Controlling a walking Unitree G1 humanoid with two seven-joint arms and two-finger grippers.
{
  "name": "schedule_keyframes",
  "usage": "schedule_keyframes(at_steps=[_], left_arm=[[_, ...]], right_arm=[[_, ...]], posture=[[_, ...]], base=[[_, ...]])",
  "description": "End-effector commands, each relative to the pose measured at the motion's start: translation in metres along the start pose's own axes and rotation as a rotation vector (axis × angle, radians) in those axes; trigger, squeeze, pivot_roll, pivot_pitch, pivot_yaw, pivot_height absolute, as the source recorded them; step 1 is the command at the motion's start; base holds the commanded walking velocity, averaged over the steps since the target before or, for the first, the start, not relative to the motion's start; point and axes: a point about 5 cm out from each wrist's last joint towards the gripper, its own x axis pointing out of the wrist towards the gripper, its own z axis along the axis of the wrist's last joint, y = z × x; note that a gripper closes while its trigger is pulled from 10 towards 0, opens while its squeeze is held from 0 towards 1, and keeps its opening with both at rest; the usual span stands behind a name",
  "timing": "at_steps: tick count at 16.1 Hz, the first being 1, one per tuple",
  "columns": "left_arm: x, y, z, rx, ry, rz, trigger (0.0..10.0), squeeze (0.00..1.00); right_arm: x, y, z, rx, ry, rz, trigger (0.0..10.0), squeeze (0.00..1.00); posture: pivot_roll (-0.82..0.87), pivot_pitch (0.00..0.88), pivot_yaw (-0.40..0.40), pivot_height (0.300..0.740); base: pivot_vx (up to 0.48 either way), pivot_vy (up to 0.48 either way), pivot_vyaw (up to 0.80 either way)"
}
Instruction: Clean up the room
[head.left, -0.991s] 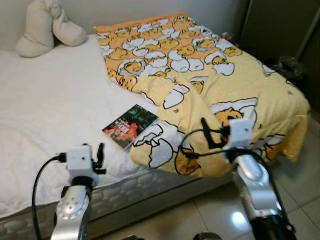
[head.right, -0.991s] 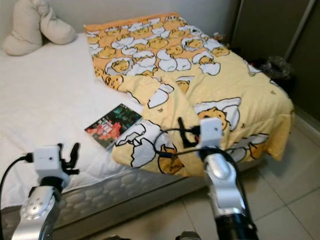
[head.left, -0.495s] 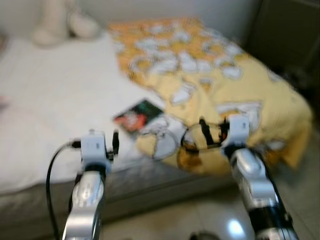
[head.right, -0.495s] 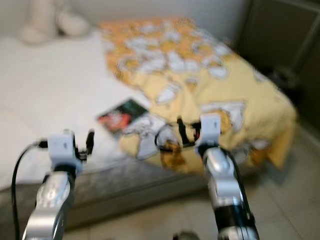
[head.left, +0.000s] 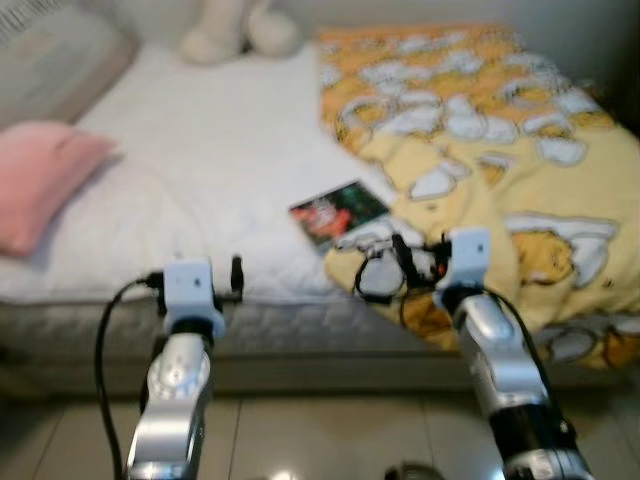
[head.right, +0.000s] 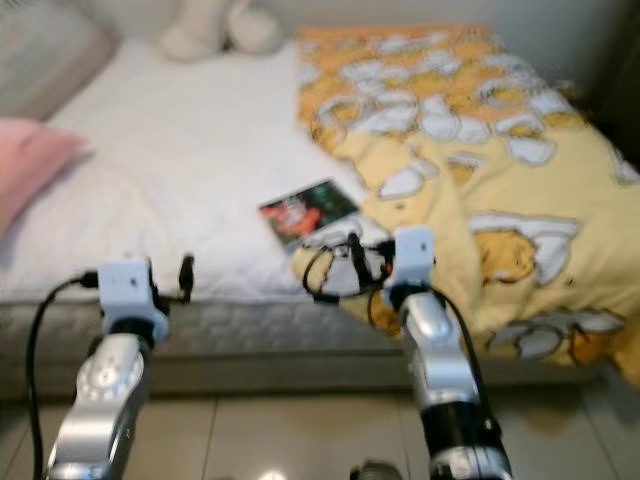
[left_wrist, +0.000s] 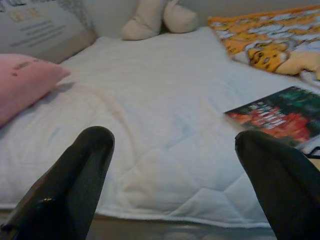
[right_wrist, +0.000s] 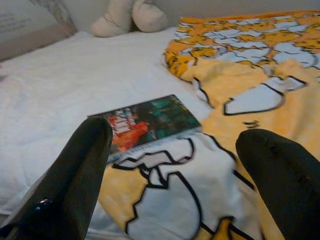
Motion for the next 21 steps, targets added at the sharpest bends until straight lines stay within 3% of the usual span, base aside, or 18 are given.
schedule_keyframes(at_steps=[1,6,13,21], left_arm=[[0.005,0.0,0.001,-0.004,0.001,-0.021,10.0,0.0],[0.01,-0.006,0.006,-0.014,-0.019,-0.05,10.0,0.0],[0.011,-0.005,0.012,-0.048,-0.054,-0.055,10.0,0.0],[0.015,-0.01,0.021,-0.008,-0.092,-0.141,10.0,0.0]], right_arm=[[0.002,0.001,0.001,-0.007,-0.011,-0.005,10.0,0.0],[0.002,0.007,-0.001,-0.013,-0.018,0.014,10.0,0.0],[0.004,0.013,0.001,-0.02,-0.033,0.031,10.0,0.0],[0.004,0.016,0.0,-0.017,-0.04,0.026,10.0,0.0]], posture=[[-0.12,0.0,0.091,0.74],[-0.13,0.0,0.094,0.74],[-0.12,0.0,0.095,0.74],[-0.13,0.0,0.109,0.74]], base=[[0.0,0.0,0.0],[0.054,0.0,0.0],[0.416,0.108,0.0],[0.47,0.0,0.0]])
